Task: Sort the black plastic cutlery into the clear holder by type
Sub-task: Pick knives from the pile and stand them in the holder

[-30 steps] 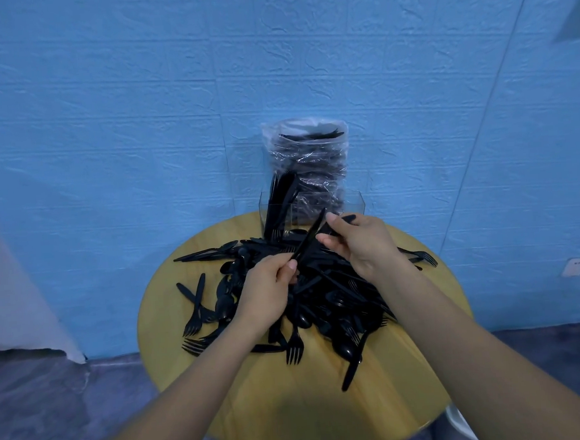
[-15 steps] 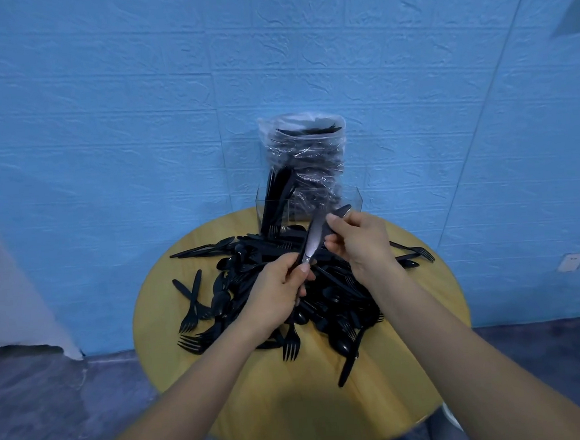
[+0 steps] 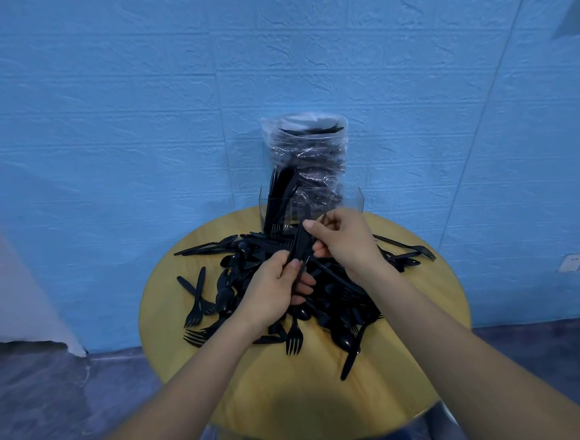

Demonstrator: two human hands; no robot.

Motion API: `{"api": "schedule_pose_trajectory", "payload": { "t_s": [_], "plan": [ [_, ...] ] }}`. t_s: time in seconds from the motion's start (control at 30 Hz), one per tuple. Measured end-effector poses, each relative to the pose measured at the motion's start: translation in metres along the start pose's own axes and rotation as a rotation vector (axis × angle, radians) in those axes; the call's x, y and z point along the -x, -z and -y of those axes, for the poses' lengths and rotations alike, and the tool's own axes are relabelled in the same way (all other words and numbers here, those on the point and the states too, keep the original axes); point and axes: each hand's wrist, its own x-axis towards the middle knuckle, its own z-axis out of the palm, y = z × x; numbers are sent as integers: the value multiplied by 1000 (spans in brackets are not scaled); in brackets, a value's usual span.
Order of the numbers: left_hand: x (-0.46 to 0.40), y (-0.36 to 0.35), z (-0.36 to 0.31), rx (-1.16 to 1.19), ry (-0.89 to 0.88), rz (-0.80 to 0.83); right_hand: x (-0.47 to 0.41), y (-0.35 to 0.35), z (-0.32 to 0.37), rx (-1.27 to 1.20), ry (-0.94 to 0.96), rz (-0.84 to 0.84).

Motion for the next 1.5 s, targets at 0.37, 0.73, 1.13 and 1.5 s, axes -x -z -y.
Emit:
{"api": "schedule_pose_trajectory", "payload": {
  "t_s": [0.37, 0.73, 1.13, 1.5],
  "plan": [
    [19, -1, -6, 29, -71, 84, 6, -9, 1, -43, -30, -128],
    [34, 9, 9, 139, 48, 125, 24, -24, -8, 49, -38, -99],
    [58, 12, 29, -88, -30, -12, 50, -36, -10, 39, -31, 41],
    [78, 56, 81, 22, -26, -434, 87, -50, -54, 659, 151, 340]
  ]
}}
